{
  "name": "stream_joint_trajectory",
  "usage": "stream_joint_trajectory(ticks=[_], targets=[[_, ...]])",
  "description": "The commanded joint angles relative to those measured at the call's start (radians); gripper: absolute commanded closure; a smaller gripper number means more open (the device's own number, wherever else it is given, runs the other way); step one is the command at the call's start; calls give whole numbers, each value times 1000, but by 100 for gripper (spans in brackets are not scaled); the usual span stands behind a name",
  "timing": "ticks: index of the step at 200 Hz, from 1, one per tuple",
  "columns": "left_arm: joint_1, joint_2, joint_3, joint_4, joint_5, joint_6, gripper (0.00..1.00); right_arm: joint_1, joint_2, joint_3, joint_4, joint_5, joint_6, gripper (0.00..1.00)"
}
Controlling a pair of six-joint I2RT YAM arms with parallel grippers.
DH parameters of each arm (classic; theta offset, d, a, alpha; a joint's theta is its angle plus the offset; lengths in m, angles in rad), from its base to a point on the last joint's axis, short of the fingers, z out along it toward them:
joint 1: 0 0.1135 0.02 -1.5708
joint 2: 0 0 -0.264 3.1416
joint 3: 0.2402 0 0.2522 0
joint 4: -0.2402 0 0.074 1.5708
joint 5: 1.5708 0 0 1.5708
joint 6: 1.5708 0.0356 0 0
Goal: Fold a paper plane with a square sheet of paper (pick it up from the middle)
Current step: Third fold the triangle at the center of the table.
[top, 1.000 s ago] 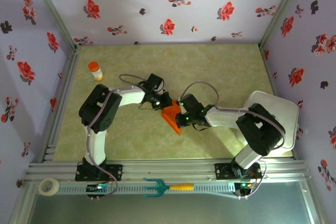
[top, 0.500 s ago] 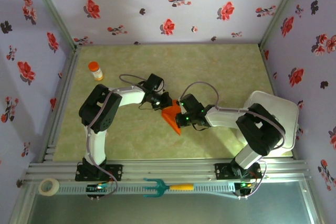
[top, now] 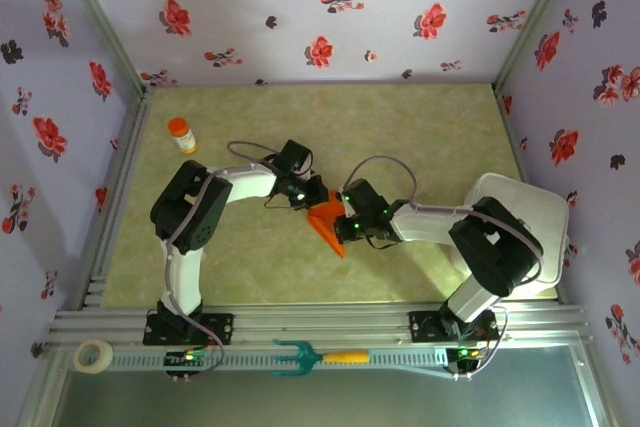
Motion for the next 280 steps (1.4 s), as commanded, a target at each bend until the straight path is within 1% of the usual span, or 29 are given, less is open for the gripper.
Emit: stream_joint_trajectory(ticks=[1, 20, 45, 68, 77, 88, 117, 137, 157, 206, 239, 280], targets=[[1, -26, 35, -76, -29, 33, 84, -7, 25, 9, -11, 1, 6, 100], [8, -58, 49, -84, -50, 39, 81, -7, 27, 6, -9, -2, 8, 100], [19, -120, 24, -68, -84, 33, 73, -7, 31, 5, -1, -3, 9, 100], [22, -188, -40, -25, -105, 5, 71, -7, 34, 7, 2, -6, 9, 100], [22, -218, -77, 0, -105, -11, 72, -7, 35, 9, 1, -8, 10, 100], [19, -254, -127, 43, -95, -35, 76, -8, 36, 9, 2, -6, 10, 100], [5, -352, -284, 205, -52, -121, 93, -10, 36, 14, 1, -7, 7, 100], [-10, -399, -380, 314, -27, -182, 100, -10, 38, 16, -4, -4, 7, 100], [-32, -405, -449, 429, -11, -248, 100, -12, 40, 16, -1, -1, 11, 100], [-90, -331, -497, 573, 4, -325, 100, -13, 38, 15, -5, 0, 13, 100], [-104, -282, -490, 579, 10, -336, 100, -12, 35, 16, -9, 1, 10, 100], [-104, -282, -499, 547, 2, -334, 100, -12, 33, 16, -10, 5, 13, 100]])
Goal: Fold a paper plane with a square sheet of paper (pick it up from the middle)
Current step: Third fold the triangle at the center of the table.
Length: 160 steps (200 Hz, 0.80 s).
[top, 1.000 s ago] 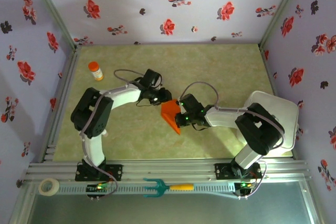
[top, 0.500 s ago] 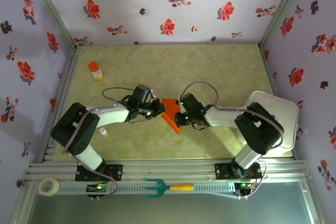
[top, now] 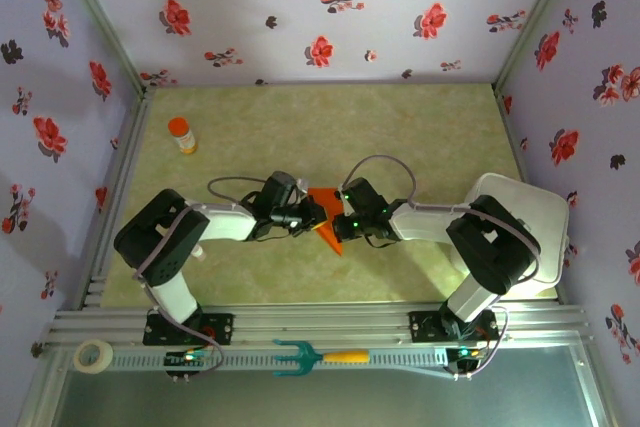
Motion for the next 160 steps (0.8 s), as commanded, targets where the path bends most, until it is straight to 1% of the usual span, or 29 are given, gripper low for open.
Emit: stream_joint_trajectory(ticks=[1, 49, 69, 135, 160], targets=[[-5, 4, -11, 12, 9, -14, 100, -7, 16, 10, -39, 13, 12, 100], [-8, 13, -9, -14, -3, -6, 100, -7, 17, 11, -40, 16, 12, 100], [-8, 12, -6, -46, -28, 7, 100, -8, 17, 9, -40, 14, 12, 100], [-9, 44, 1, -92, -47, 22, 100, -7, 17, 7, -37, 13, 16, 100], [-8, 39, -6, -126, -73, 30, 100, -7, 15, 10, -37, 13, 16, 100]])
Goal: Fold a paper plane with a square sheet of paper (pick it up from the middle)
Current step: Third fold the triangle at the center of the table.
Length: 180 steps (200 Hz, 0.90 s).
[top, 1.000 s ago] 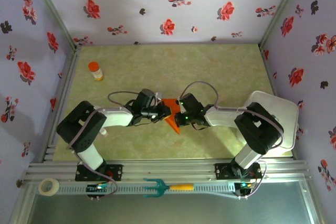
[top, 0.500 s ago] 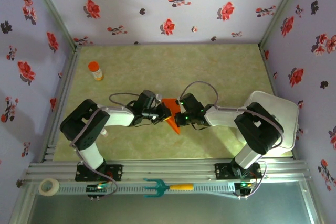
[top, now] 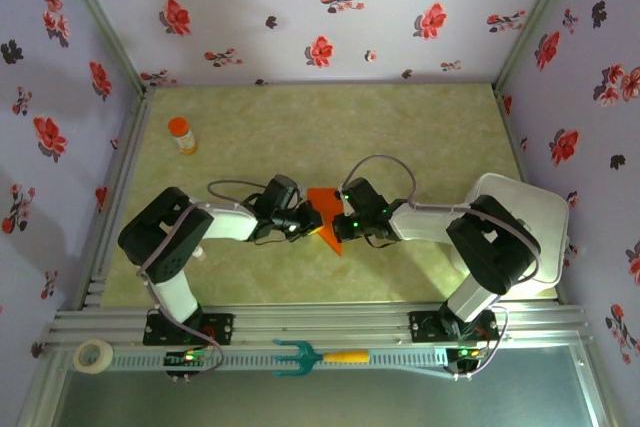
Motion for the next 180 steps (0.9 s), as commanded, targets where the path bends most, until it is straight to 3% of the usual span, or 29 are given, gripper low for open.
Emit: stream_joint_trajectory(ticks=[1, 60, 82, 111, 135, 155, 180], targets=[[-8, 12, -7, -48, -35, 26, 100, -7, 15, 10, -36, 13, 15, 100], [-11, 46, 2, -42, -41, 29, 100, -7, 2, 26, -40, -9, 23, 98], [-12, 47, 1, -52, -40, 32, 100, -9, -33, 42, -60, -16, 31, 89], [-12, 42, 2, -61, -41, 38, 100, -40, -114, 63, -132, -31, 71, 65], [-12, 40, 2, -61, -40, 40, 100, -77, -165, 63, -157, -128, 118, 58], [-12, 39, 3, -60, -41, 41, 100, -79, -158, 58, -116, -267, 173, 64], [-12, 39, 4, -60, -40, 41, 100, -64, -107, 39, -37, -379, 243, 86]])
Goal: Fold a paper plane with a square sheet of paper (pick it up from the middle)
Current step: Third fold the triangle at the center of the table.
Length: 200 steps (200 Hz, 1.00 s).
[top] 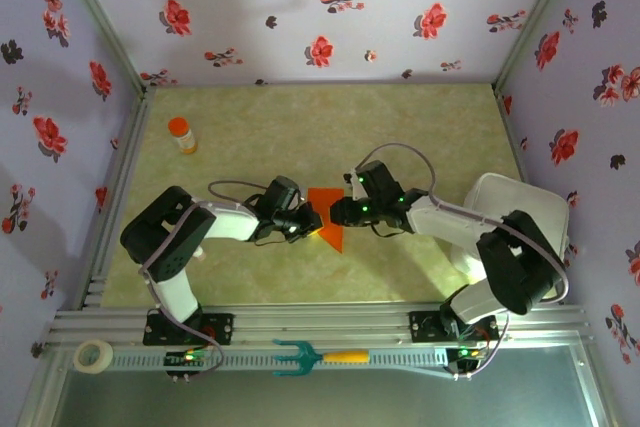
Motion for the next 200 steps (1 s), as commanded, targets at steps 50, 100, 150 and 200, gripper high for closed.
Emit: stream_joint_trajectory(ticks=[50, 100, 150, 200], targets=[[-8, 23, 5, -55, -18, 33, 100, 54, 136, 36, 4, -175, 61, 98], [-8, 23, 3, -51, -18, 31, 100, 77, 195, 74, -41, -125, 43, 98], [-9, 24, 3, -51, -18, 32, 100, 81, 233, 77, -76, -76, 25, 98], [-9, 26, 2, -52, -19, 32, 100, 81, 230, 37, -89, -55, 16, 97]])
